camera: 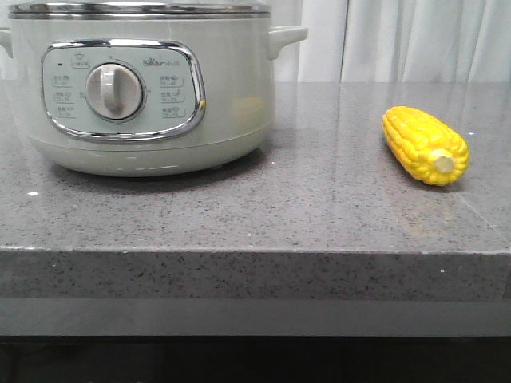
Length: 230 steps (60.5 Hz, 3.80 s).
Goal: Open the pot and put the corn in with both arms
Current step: 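Grasp the glass lid knob with the left gripper, then lift the glass lid off the pot with the left gripper, then lower the right gripper onto the yellow corn cob and grasp it, then carry the corn cob over the pot and release it inside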
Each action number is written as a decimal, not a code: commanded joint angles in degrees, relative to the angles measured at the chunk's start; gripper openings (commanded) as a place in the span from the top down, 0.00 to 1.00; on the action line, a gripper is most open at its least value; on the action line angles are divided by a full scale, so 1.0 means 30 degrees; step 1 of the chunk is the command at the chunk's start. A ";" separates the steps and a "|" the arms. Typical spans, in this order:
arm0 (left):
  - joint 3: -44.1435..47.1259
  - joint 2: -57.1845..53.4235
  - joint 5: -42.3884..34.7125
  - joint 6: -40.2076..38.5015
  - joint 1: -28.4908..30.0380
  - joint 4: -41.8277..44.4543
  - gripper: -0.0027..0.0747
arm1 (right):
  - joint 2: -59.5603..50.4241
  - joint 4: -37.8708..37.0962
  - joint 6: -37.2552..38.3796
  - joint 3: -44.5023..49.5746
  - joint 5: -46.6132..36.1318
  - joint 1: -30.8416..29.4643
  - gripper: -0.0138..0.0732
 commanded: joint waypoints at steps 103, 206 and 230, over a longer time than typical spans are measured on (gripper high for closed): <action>1.1347 -1.3153 -0.4800 0.0959 -0.0129 -0.1497 0.66 | 0.0323 -0.0196 -0.0004 -0.0700 -0.1250 -0.0122 0.11; 2.1382 -2.7932 -0.5054 0.0891 -0.0129 -0.1171 0.66 | 1.9765 0.5155 0.0016 -0.9919 0.1961 0.3560 0.52; 2.1382 -2.7932 -0.5054 0.0891 -0.0129 -0.1171 0.66 | 1.8880 0.5155 -0.0245 -1.5115 0.2403 0.3889 0.55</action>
